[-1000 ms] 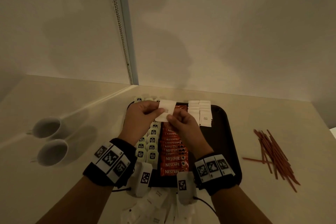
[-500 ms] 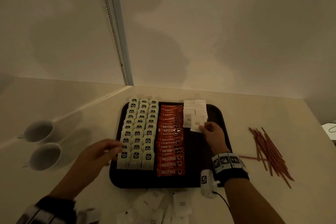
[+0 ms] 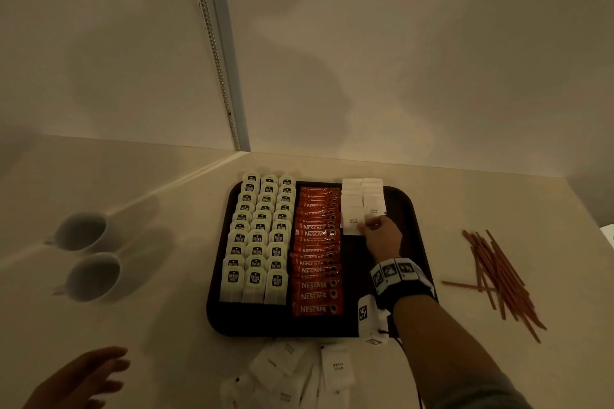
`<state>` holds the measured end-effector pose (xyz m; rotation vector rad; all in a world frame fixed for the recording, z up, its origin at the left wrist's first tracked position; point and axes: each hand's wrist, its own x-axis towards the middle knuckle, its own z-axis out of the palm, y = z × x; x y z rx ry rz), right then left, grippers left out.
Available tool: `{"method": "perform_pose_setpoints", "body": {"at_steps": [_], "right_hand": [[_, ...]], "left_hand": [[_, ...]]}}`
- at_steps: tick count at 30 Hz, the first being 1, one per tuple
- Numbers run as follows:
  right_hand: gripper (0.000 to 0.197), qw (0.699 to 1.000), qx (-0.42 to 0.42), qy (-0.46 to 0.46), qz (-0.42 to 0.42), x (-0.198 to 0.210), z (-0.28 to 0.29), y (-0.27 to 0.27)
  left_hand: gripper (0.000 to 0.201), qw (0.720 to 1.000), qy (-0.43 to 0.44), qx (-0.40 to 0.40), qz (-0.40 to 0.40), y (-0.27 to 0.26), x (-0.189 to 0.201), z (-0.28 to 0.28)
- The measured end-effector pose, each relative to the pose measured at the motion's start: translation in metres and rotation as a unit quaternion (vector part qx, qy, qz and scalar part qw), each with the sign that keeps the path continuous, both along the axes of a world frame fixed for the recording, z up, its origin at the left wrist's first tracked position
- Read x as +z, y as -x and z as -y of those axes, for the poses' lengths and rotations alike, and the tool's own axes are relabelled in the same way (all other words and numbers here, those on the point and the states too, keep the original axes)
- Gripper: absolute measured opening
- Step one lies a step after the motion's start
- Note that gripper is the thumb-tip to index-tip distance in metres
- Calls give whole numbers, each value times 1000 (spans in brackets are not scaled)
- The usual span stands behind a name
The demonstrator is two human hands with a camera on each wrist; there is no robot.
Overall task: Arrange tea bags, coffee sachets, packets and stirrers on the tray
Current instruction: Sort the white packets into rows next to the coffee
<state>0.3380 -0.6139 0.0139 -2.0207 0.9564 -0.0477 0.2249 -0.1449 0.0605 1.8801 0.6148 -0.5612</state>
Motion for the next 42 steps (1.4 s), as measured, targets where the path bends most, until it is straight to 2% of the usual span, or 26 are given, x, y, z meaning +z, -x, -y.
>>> {"method": "perform_pose_setpoints", "body": {"at_steps": [4, 7, 9, 11, 13, 16, 19, 21, 24, 27, 29, 31, 33, 38, 40, 42], "right_hand": [[24, 1000, 8, 25, -5, 0, -2, -1], [32, 999, 19, 27, 11, 10, -6, 2], [29, 997, 68, 17, 43, 27, -14, 10], [21, 984, 171, -15, 58, 47, -26, 26], [15, 949, 310, -49, 17, 66, -40, 49], [25, 865, 489, -24, -108, 85, -60, 92], [47, 785, 579, 91, -203, 79, -76, 138], [76, 762, 579, 150, -248, 64, -85, 170], [121, 779, 539, 176, -268, 43, -95, 205], [141, 805, 497, 184, -267, 32, -109, 220], [146, 813, 482, 182, -272, 26, -122, 227], [144, 814, 476, 185, -275, 20, -133, 232], [133, 823, 464, 197, -261, 20, -138, 233], [84, 861, 434, 156, -215, 27, -126, 226], [82, 867, 433, 146, -199, 29, -123, 225], [97, 870, 426, 146, -200, 27, -122, 222]], "left_hand": [[19, 1000, 2, 24, -17, 9, -4, -11], [21, 999, -7, 39, -17, 21, -9, -22], [21, 999, 0, 37, 1, 30, -8, -27], [21, 999, 10, 29, 11, 37, -8, -30], [21, 1000, 14, 20, 15, 47, -11, -33], [20, 999, 12, 24, 19, 64, -17, -38], [21, 999, 20, 28, 4, 76, -23, -44], [21, 999, 27, 24, -7, 83, -28, -48], [20, 999, 36, 15, -13, 90, -35, -52], [20, 999, 45, 6, -9, 95, -38, -55], [20, 999, 48, -1, 2, 97, -38, -58], [20, 999, 48, -8, 12, 100, -37, -60], [20, 999, 46, -7, 20, 102, -36, -63], [20, 999, 43, 0, 17, 105, -39, -77], [20, 999, 44, 0, 5, 104, -42, -81], [21, 999, 45, 0, -4, 103, -44, -85]]}}
